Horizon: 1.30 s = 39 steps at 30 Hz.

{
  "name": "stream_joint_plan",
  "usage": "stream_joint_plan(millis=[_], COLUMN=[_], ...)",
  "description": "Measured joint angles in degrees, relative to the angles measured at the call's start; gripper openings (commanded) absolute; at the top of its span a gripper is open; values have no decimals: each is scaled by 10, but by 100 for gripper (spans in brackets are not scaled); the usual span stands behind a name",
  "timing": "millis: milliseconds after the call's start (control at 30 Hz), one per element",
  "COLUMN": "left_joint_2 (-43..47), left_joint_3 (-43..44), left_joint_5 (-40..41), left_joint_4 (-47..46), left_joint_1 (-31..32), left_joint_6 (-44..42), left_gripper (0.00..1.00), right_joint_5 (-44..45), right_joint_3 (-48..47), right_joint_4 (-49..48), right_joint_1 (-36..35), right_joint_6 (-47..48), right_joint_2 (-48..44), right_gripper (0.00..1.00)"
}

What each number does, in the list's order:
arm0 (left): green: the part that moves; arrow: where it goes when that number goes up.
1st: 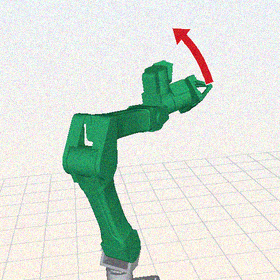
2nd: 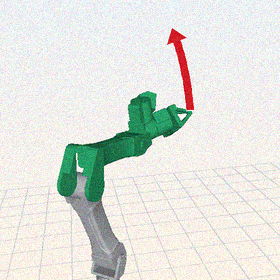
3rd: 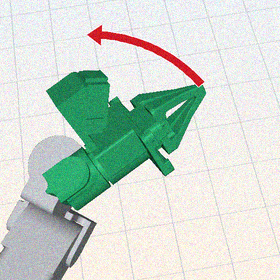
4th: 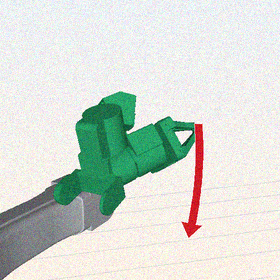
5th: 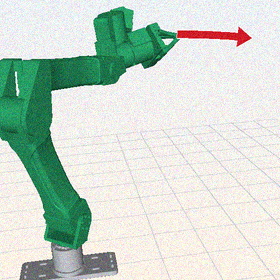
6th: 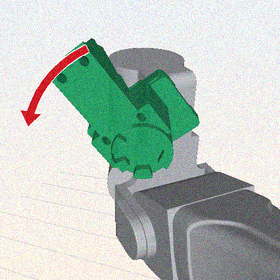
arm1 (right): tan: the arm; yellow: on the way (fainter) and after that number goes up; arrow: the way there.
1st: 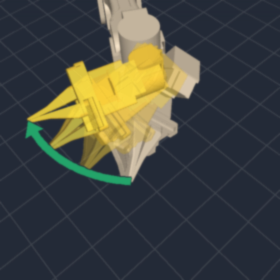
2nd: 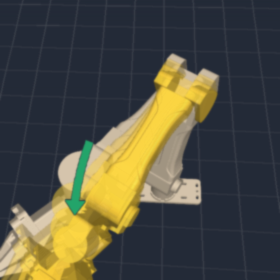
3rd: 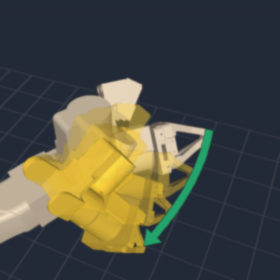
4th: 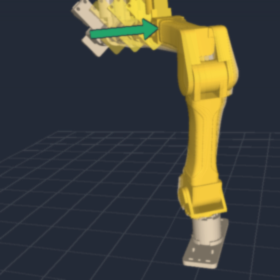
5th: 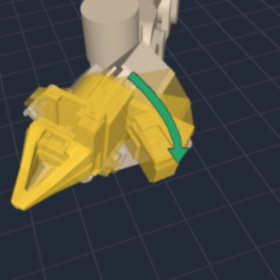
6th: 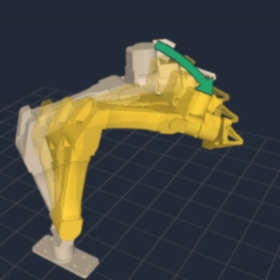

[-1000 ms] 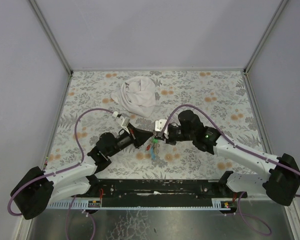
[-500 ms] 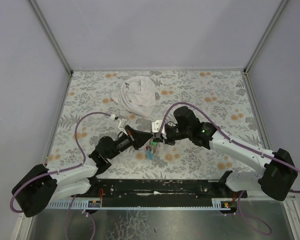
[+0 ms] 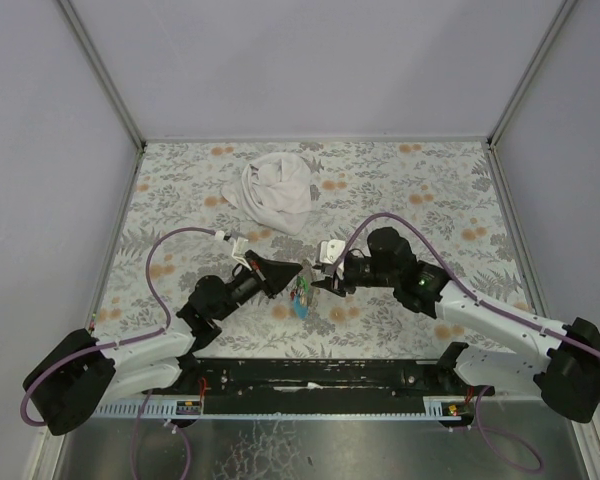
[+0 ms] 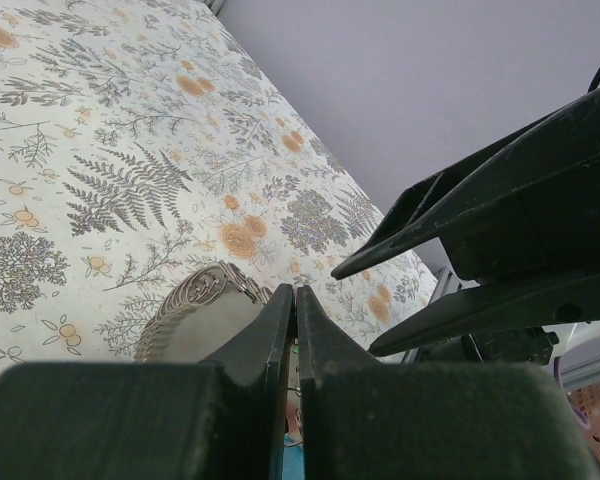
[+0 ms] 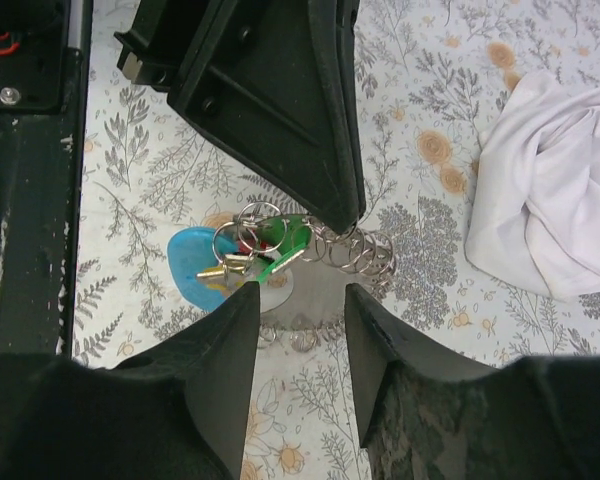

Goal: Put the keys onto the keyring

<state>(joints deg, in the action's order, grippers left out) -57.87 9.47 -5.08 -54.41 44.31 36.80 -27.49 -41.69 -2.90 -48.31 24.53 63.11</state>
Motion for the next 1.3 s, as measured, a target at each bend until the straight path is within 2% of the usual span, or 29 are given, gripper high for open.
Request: stream_joint_plan(millis=[267, 500, 700, 900, 1100, 1300], left_joint_2=[0, -6, 0, 1, -23, -45], left_joint_3=[0, -5, -16, -26, -36, -42], left_joint_5=[-1, -24, -44, -55, -63, -68], left_joint_4=[-1, -22, -37, -59, -105, -156], left_joint_1=[0, 0, 0, 0, 0, 0], left_joint_6=[1, -4, -23, -33, -33, -30], left_gripper=[0, 0, 0, 0, 0, 0], right_joint_5=[6, 8, -52, -117, -155, -172], right_joint_3=[23, 37, 37, 37, 37, 38], right_joint_4=[-90, -118, -132, -154, -159, -171], right_joint_1=[0, 1, 21, 38, 47, 55], right_joint_6=[-51, -75, -87, -103, -114, -127], right_joint_2=[13, 45, 57, 76, 81, 85], right_gripper=[46, 36, 32, 22, 21, 7])
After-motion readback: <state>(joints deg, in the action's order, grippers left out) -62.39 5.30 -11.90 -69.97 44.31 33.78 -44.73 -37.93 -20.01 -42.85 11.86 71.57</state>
